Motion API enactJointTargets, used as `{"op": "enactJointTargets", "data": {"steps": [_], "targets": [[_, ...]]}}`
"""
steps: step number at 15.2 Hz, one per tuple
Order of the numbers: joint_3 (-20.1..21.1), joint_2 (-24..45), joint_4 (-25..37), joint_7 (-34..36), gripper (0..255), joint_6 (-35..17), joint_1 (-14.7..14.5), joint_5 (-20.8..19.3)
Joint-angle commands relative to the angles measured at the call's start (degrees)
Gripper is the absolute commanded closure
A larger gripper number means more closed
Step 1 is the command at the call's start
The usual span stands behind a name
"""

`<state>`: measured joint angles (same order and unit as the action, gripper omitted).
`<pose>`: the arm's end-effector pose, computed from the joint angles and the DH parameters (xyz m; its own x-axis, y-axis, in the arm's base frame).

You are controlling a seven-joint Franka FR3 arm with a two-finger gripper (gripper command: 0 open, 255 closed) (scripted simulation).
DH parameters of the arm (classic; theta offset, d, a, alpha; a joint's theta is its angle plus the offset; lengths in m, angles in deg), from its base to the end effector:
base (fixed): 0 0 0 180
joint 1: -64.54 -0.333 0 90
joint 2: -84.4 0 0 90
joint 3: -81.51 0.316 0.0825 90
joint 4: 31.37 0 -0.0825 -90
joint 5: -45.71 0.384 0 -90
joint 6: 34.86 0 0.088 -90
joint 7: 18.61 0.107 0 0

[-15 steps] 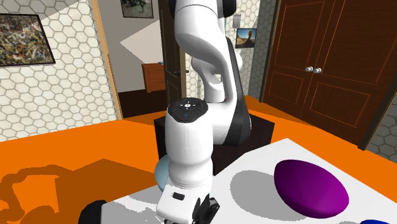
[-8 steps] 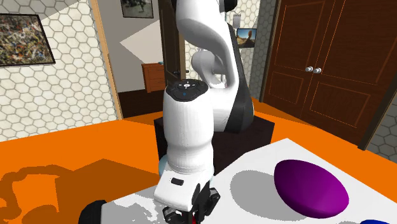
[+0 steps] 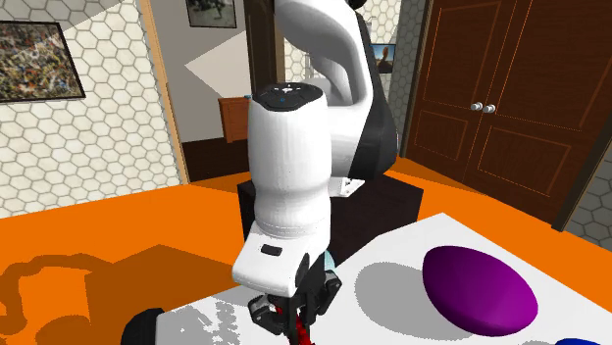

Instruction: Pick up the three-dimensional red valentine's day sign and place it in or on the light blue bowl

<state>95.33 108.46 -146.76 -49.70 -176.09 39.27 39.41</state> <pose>0.4752 0.3805 0.2525 0.2798 0.9586 0.0530 0.9599 -0.2803 0.0029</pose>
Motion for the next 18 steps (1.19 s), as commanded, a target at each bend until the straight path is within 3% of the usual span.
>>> {"op": "enactJointTargets", "data": {"steps": [1, 17, 18], "targets": [[0.2, -1.1, 0.1, -0.3, 255, 1.2, 0.2, 0.4], [1.5, -8.5, 2.7, -1.9, 255, 11.0, 1.2, 3.1], [1.5, -10.6, 0.0, -2.8, 255, 10.4, 1.9, 3.8]]}}
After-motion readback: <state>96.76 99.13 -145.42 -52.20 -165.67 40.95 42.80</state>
